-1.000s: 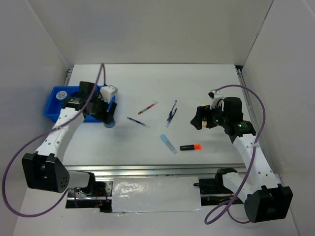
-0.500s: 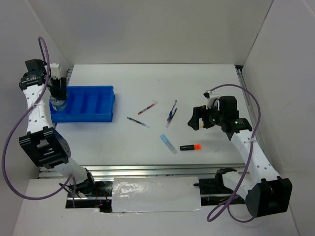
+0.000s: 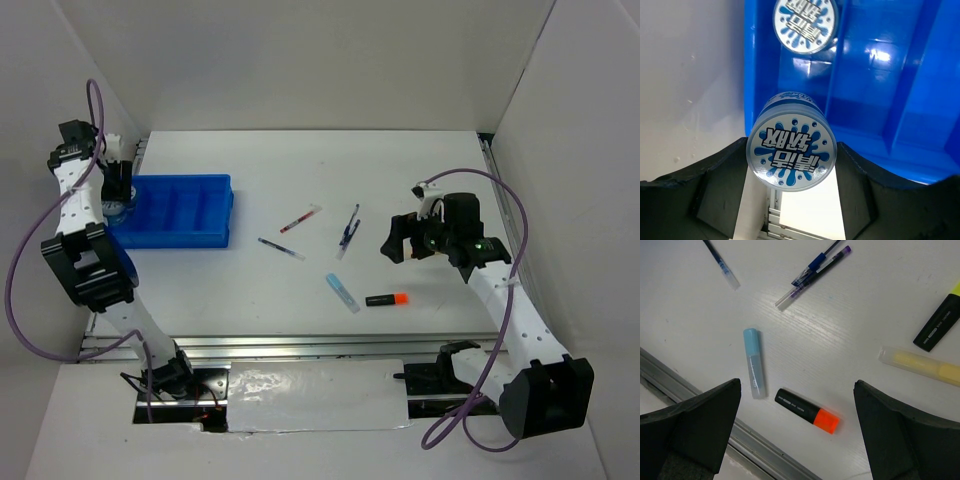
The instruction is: Sort the stationery into containers
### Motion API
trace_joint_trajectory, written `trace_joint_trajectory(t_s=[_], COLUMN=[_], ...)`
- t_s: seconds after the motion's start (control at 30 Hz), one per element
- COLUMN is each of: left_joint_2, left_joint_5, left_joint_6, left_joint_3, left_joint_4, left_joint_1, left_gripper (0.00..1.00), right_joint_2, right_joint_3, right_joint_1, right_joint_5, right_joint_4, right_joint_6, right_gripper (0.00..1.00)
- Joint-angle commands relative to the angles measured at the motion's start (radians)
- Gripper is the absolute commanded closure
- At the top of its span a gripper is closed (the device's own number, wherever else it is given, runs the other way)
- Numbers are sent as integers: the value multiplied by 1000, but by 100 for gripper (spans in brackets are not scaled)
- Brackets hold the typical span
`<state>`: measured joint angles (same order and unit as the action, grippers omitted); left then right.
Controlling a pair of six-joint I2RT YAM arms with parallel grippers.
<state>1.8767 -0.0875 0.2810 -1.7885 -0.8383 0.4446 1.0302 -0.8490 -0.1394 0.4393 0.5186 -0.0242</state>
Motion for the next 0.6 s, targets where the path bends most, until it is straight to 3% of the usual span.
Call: trace_joint_trajectory(t_s=[0.0,0.57], left_joint_2=[13,113], left_joint_5=[-34,8], left_joint_6=[27,-6], left_joint_3=[-63,-69], left_joint_4=[76,100], left_joint_1=[8,6], left_gripper=[78,77], right_joint_2=[5,25], right_joint_3=[-36,-45], right_joint_1=[-12,-22], right_joint_5=[-11,-17], right_joint_4=[-22,-20], right_joint_6=[-8,-19], right_gripper=[0,0])
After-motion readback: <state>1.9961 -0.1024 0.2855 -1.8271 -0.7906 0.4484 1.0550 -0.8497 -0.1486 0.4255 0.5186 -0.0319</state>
